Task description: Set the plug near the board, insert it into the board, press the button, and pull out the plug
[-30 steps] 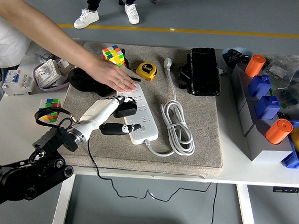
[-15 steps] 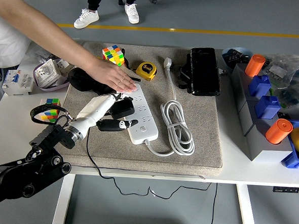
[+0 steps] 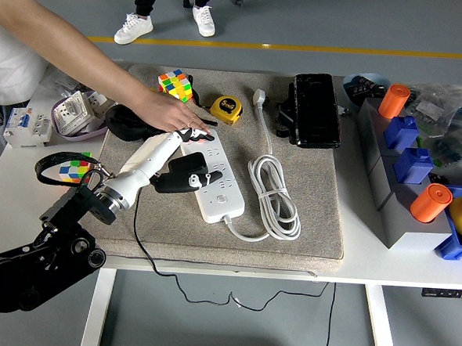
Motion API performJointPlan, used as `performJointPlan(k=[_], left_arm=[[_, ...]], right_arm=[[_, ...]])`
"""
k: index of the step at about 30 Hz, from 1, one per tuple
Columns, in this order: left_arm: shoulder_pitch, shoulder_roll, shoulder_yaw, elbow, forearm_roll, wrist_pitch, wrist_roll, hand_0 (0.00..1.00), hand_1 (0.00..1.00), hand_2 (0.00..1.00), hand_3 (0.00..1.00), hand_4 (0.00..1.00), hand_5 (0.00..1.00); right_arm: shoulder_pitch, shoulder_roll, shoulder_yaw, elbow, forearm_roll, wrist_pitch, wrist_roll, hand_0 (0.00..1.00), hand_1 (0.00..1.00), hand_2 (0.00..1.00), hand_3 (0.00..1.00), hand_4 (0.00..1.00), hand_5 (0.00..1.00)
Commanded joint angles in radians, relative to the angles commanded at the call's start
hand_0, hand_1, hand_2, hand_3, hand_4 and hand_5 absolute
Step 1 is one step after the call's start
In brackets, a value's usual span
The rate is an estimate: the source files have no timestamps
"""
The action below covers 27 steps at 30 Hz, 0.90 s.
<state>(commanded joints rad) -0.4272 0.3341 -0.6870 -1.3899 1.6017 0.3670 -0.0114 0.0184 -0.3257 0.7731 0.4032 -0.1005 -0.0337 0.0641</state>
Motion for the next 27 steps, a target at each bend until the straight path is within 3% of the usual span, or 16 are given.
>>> performJointPlan(k=[5,6,11,12,13,18,27], left_arm=[[-0.012,0.003,-0.016,-0.117,-0.017,-0.140,0.153,0.226,0.342,0.467,0.648,0.875,0.363],[-0.020,0.001,-0.017,-0.135,-0.031,-0.181,0.192,0.107,0.148,0.247,0.688,0.824,0.217],[-0.050,-0.012,-0.013,-0.139,-0.076,-0.324,0.305,0.107,0.148,0.247,0.688,0.824,0.217],[-0.058,-0.016,-0.008,-0.133,-0.085,-0.349,0.326,0.066,0.083,0.155,0.850,0.770,0.002],[-0.064,-0.018,-0.003,-0.127,-0.092,-0.371,0.341,0.066,0.083,0.155,0.850,0.770,0.002],[-0.083,-0.025,0.023,-0.108,-0.113,-0.437,0.410,0.058,0.091,0.158,0.870,0.790,0.002],[-0.095,-0.023,0.046,-0.082,-0.115,-0.470,0.450,0.055,0.093,0.161,0.871,0.799,0.002]], right_arm=[[0.001,0.000,-0.001,0.001,-0.001,0.000,-0.001,0.610,0.666,0.667,0.544,0.825,0.495],[0.001,-0.001,-0.002,0.001,-0.002,0.000,-0.001,0.611,0.666,0.667,0.545,0.825,0.494],[0.002,-0.001,-0.004,0.002,-0.001,0.000,-0.002,0.611,0.666,0.667,0.545,0.825,0.494],[0.001,-0.001,-0.005,0.001,-0.001,0.001,-0.002,0.609,0.666,0.667,0.545,0.824,0.494],[0.001,-0.002,-0.006,0.001,0.000,0.001,-0.002,0.609,0.666,0.667,0.545,0.824,0.494],[0.001,-0.003,-0.008,0.001,0.001,0.002,-0.003,0.610,0.666,0.667,0.544,0.823,0.493],[0.004,-0.006,-0.011,0.001,0.002,0.001,-0.003,0.610,0.666,0.667,0.542,0.823,0.493]])
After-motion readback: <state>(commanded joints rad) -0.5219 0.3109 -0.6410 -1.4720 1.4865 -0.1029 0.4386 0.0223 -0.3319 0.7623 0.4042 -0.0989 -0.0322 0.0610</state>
